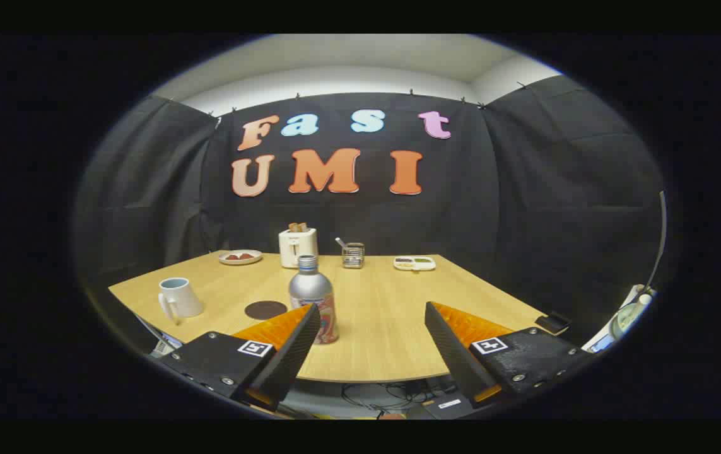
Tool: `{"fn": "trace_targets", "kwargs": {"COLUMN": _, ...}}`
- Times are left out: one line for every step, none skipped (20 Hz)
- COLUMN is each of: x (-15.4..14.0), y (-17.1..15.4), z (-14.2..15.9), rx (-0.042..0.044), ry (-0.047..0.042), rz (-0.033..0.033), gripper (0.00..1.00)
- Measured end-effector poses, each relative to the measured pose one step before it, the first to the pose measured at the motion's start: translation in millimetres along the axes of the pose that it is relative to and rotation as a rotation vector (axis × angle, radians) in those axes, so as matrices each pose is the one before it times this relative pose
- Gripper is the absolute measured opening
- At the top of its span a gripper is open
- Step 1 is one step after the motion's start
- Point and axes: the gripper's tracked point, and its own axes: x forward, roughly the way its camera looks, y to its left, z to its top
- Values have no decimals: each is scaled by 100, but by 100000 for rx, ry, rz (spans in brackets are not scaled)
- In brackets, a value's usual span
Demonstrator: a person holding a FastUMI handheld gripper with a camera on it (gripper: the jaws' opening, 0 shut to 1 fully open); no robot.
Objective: Take the bottle from table, then pour the juice into the cup, finally place the bottle on the coaster
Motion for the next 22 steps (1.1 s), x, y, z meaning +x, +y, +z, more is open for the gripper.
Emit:
{"fn": "trace_targets", "kwargs": {"x": -450, "y": 783, "z": -767, "rx": -1076, "ry": 391, "rz": 1899, "gripper": 99}}
{"fn": "trace_targets", "kwargs": {"x": -204, "y": -33, "z": -515, "rx": -1836, "ry": 661, "rz": 17, "gripper": 99}}
{"fn": "trace_targets", "kwargs": {"x": -296, "y": 95, "z": -179, "rx": -2393, "ry": -157, "rz": 138, "gripper": 99}}
{"fn": "trace_targets", "kwargs": {"x": -451, "y": 64, "z": 134, "rx": -1369, "ry": -1160, "rz": -88, "gripper": 99}}
{"fn": "trace_targets", "kwargs": {"x": -307, "y": 274, "z": 397, "rx": 284, "ry": -2382, "rz": 682, "gripper": 99}}
{"fn": "trace_targets", "kwargs": {"x": -93, "y": 339, "z": 20, "rx": 882, "ry": 186, "rz": 910, "gripper": 99}}
{"fn": "trace_targets", "kwargs": {"x": -340, "y": 128, "z": 484, "rx": 1109, "ry": -785, "rz": 717, "gripper": 99}}
{"fn": "trace_targets", "kwargs": {"x": 50, "y": -20, "z": 697, "rx": 1630, "ry": -2565, "rz": -143, "gripper": 99}}
{"fn": "trace_targets", "kwargs": {"x": 398, "y": 85, "z": 276, "rx": 1372, "ry": -1089, "rz": 502, "gripper": 99}}
{"fn": "trace_targets", "kwargs": {"x": 146, "y": 77, "z": 56, "rx": 1250, "ry": 450, "rz": 102, "gripper": 99}}
{"fn": "trace_targets", "kwargs": {"x": 238, "y": -150, "z": -52, "rx": 1026, "ry": 1073, "rz": -562, "gripper": 98}}
{"fn": "trace_targets", "kwargs": {"x": 170, "y": -75, "z": 311, "rx": 504, "ry": 226, "rz": -286, "gripper": 99}}
{"fn": "trace_targets", "kwargs": {"x": 152, "y": 27, "z": 279, "rx": -279, "ry": 75, "rz": 107, "gripper": 99}}
{"fn": "trace_targets", "kwargs": {"x": 74, "y": 56, "z": 366, "rx": -632, "ry": -315, "rz": 80, "gripper": 99}}
{"fn": "trace_targets", "kwargs": {"x": 85, "y": -83, "z": 264, "rx": -613, "ry": -407, "rz": -417, "gripper": 99}}
{"fn": "trace_targets", "kwargs": {"x": 88, "y": 43, "z": 159, "rx": -674, "ry": -436, "rz": -123, "gripper": 99}}
{"fn": "trace_targets", "kwargs": {"x": -14, "y": 107, "z": 213, "rx": -399, "ry": -334, "rz": 125, "gripper": 99}}
{"fn": "trace_targets", "kwargs": {"x": 15, "y": 98, "z": 87, "rx": -85, "ry": 4, "rz": 190, "gripper": 99}}
{"fn": "trace_targets", "kwargs": {"x": 198, "y": 165, "z": -24, "rx": -49, "ry": 290, "rz": 521, "gripper": 99}}
{"fn": "trace_targets", "kwargs": {"x": 130, "y": 218, "z": 13, "rx": -47, "ry": 428, "rz": 314, "gripper": 99}}
{"fn": "trace_targets", "kwargs": {"x": 255, "y": -65, "z": -111, "rx": -22, "ry": 449, "rz": -153, "gripper": 99}}
{"fn": "trace_targets", "kwargs": {"x": 308, "y": 36, "z": 86, "rx": -230, "ry": 252, "rz": 26, "gripper": 99}}
